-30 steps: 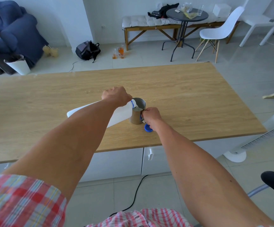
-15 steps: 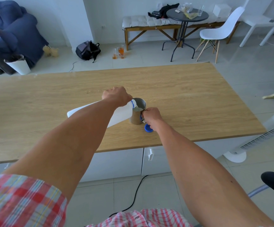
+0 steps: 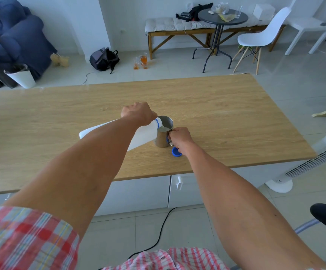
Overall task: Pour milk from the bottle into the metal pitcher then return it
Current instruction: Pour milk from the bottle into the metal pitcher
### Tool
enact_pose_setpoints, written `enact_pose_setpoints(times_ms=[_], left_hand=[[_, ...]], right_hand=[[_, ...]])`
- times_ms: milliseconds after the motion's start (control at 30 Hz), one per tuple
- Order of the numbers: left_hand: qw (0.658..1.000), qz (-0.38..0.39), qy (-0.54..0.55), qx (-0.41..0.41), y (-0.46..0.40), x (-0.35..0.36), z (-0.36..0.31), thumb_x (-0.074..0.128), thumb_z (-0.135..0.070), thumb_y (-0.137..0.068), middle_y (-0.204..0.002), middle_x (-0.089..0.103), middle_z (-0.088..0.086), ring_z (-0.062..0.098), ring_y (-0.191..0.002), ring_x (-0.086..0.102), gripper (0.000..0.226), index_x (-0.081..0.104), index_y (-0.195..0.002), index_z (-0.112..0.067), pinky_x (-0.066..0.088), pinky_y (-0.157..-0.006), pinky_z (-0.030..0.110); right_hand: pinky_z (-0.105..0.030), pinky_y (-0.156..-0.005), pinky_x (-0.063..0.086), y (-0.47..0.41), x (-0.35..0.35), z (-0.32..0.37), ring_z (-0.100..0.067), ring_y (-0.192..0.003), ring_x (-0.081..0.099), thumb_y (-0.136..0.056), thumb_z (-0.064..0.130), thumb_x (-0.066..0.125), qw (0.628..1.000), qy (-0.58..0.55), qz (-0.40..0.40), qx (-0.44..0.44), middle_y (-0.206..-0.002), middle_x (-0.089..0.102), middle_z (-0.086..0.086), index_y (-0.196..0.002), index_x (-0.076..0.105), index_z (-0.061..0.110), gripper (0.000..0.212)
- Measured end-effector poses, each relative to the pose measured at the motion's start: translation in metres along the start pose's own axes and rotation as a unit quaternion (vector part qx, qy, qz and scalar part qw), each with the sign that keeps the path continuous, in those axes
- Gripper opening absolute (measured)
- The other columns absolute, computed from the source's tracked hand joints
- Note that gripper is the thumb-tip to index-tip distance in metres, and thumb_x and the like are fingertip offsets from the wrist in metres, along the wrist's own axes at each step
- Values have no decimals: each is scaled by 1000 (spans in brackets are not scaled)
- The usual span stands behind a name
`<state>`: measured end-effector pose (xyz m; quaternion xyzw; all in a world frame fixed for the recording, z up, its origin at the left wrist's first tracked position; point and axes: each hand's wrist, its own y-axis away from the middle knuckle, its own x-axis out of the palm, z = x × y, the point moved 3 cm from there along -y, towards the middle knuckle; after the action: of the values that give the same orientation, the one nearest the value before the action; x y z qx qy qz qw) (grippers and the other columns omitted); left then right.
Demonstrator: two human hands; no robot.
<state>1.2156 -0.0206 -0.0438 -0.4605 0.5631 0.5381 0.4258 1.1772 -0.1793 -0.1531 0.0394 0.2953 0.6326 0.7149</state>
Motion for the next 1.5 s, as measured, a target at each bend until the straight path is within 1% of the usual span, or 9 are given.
enact_pose_setpoints(times_ms=[200,333,733,867,1033,1233,1367,1433,1500], left_hand=[[1000,0,-2,2,0,0,-1,45,-39,-99,-102,60,8,33,-97,61,29,59,-102,-13,42,-77,38],[1000,2,-2,1,0,-1,0,46,-39,-99,-101,60,8,32,-94,60,30,60,-103,-13,41,-76,38],[1000,4,-2,0,-1,-1,0,46,-42,-100,-102,62,8,31,-95,60,33,60,-104,-13,42,-77,37],[1000,5,-4,1,0,-2,-1,46,-42,-100,-102,62,8,31,-96,61,32,60,-103,-13,42,-77,38],[1000,8,-13,2,0,-1,-2,45,-39,-100,-100,60,8,31,-94,59,29,59,-101,-13,41,-75,38],[1000,9,-14,2,1,-2,-2,45,-40,-101,-96,60,7,30,-92,59,30,59,-100,-13,41,-75,38],[1000,9,-13,3,0,-2,-2,45,-40,-101,-95,60,7,30,-92,59,30,59,-100,-13,41,-76,37],[1000,9,-11,2,0,-2,-2,45,-40,-101,-92,58,6,30,-92,58,30,59,-100,-14,41,-76,37],[1000,10,-11,2,0,-3,-1,45,-40,-101,-96,59,7,30,-92,59,30,58,-100,-13,41,-76,37]], right_hand=[[-29,-52,27,0,0,0,-18,-57,34,-90,2,46,1000,-1,-1,3,-66,46,-5,-82,58,11,17],[-30,-53,27,-1,0,0,-18,-59,34,-90,2,45,1000,1,-1,6,-71,47,-7,-83,58,12,18],[-30,-54,30,1,0,2,-18,-59,36,-90,1,46,1000,0,2,10,-68,48,-6,-83,59,11,18],[-30,-53,29,1,0,2,-19,-60,36,-90,2,46,1000,2,4,12,-73,51,-8,-84,60,12,18],[-29,-51,23,2,-1,3,-18,-56,29,-89,0,44,1000,3,6,18,-65,40,-4,-79,51,12,17],[-29,-52,27,2,-1,4,-19,-60,36,-91,1,45,1000,8,5,16,-70,48,-7,-80,55,10,17],[-28,-51,28,4,-2,4,-18,-56,33,-92,1,44,1000,10,3,20,-65,44,-4,-76,52,10,20],[-28,-51,28,5,-3,4,-18,-57,33,-92,0,44,1000,9,5,20,-66,45,-4,-77,53,10,20],[-28,-51,29,6,-3,5,-18,-58,35,-92,1,45,1000,8,7,21,-69,49,-7,-80,56,9,18]])
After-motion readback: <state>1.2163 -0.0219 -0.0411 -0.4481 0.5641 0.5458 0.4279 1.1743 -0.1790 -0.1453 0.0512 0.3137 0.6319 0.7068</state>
